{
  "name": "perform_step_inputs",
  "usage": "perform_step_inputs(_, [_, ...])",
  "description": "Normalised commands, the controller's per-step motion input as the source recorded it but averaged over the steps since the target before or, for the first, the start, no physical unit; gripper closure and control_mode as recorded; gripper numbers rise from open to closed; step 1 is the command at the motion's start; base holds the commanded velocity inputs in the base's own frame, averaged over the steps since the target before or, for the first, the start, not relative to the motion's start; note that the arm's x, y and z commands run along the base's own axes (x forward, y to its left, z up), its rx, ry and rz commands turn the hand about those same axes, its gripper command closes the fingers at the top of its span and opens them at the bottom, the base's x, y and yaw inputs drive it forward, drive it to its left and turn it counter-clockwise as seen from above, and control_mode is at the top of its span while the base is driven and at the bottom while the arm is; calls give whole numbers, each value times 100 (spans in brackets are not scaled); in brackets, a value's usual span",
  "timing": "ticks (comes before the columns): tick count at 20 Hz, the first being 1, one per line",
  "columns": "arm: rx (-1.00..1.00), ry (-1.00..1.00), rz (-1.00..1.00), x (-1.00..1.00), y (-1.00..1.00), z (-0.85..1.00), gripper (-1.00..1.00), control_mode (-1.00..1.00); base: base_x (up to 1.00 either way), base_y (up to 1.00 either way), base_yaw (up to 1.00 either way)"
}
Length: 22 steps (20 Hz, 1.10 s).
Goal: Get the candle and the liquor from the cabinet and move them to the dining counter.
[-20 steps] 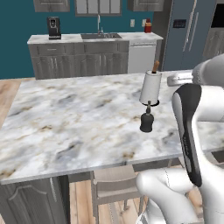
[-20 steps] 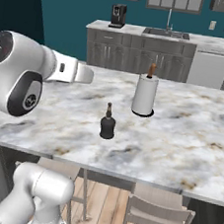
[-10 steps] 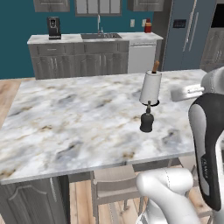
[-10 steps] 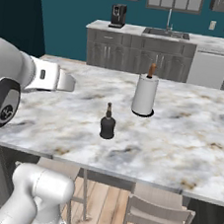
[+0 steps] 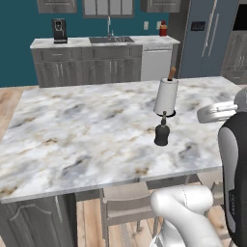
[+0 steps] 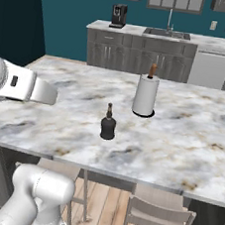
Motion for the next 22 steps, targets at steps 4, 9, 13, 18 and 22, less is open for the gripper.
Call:
perform_step_inputs(4, [0,-1,-1,-8,-1,-10,-100,-100,0,0,0])
perform_step_inputs(9, [2,0,2,0,0,-3,-100,-100,0,0,0])
perform_step_inputs(13, [0,0,5,0,0,-13,-100,-100,0,0,0])
perform_step_inputs(18, [0,4,1,0,0,-1,-100,-100,0,0,0])
perform_step_inputs(22, [0,9,0,0,0,0,-100,-100,0,0,0])
